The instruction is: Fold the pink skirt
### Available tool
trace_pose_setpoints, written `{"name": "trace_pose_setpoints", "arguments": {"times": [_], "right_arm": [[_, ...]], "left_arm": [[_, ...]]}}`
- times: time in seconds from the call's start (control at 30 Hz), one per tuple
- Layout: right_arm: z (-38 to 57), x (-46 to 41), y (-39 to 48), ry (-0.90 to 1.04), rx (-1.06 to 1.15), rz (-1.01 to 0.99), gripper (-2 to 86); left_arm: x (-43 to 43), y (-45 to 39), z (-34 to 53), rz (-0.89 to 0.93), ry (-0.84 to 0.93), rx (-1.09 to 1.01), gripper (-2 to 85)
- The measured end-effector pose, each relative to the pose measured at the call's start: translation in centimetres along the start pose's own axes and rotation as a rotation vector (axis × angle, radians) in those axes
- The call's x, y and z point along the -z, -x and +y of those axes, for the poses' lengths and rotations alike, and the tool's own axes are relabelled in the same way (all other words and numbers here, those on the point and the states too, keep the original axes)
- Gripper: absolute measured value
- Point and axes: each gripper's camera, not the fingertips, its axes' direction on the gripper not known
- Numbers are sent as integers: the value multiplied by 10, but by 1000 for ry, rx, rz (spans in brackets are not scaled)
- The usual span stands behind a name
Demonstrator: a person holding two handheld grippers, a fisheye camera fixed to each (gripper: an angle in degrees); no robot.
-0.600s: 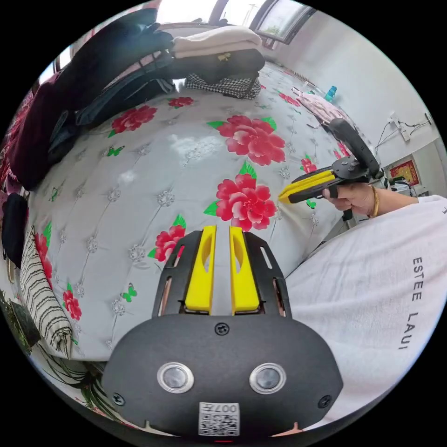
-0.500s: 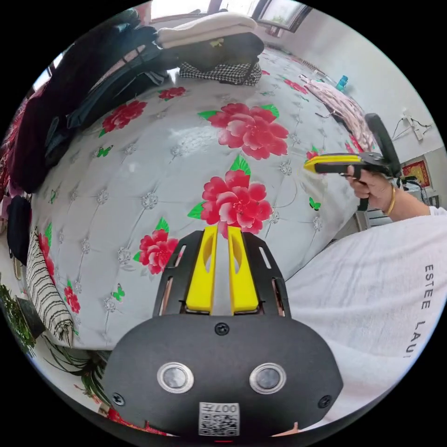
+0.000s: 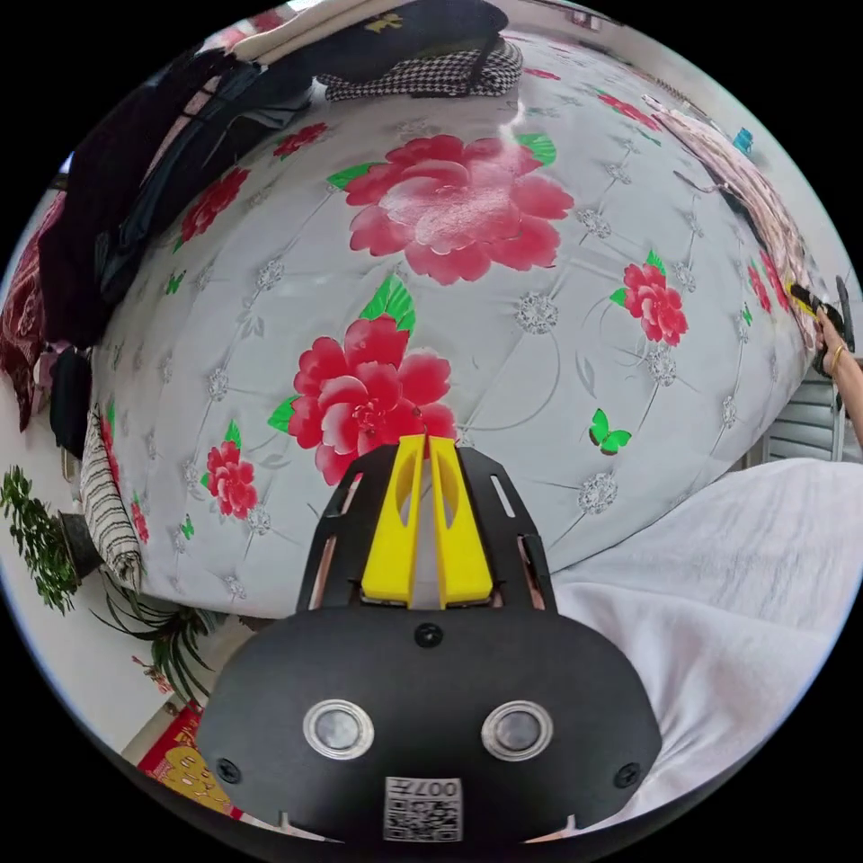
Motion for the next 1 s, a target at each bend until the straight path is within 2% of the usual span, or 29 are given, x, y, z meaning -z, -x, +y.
{"name": "trace_pose_setpoints", "arguments": {"times": [0.13,0.17,0.27,0.33,0.47,0.57,0.63,0.7,0.77,0.83,0.93,1.0], "right_arm": [[-1,-6,-22,-1,-97,-158,8],[0,-2,-19,-6,-67,-197,6],[21,40,11,-164,77,-478,0],[48,80,55,-258,179,-656,-2],[83,136,144,-295,378,-876,-3],[129,197,241,-243,727,-1150,-3],[191,257,313,-132,1129,-1442,-3],[238,297,345,-74,1375,-1613,-2],[273,323,360,-98,1510,-1655,-2],[306,327,380,-18,1617,-1589,0],[330,308,393,7,1605,-1426,7],[331,295,396,-20,1521,-1346,14]], "left_arm": [[-3,7,-2,29,42,22,-9],[-3,9,-3,32,50,21,-9],[-4,20,0,70,73,56,-8],[1,28,11,158,-15,64,-7],[15,41,34,351,-171,80,12],[37,56,63,480,-338,51,85],[58,75,92,539,-465,17,122],[70,94,117,544,-542,6,123],[77,117,145,516,-605,43,106],[72,153,185,469,-626,138,82],[49,202,235,451,-608,323,48],[33,232,264,466,-562,463,27]]}}
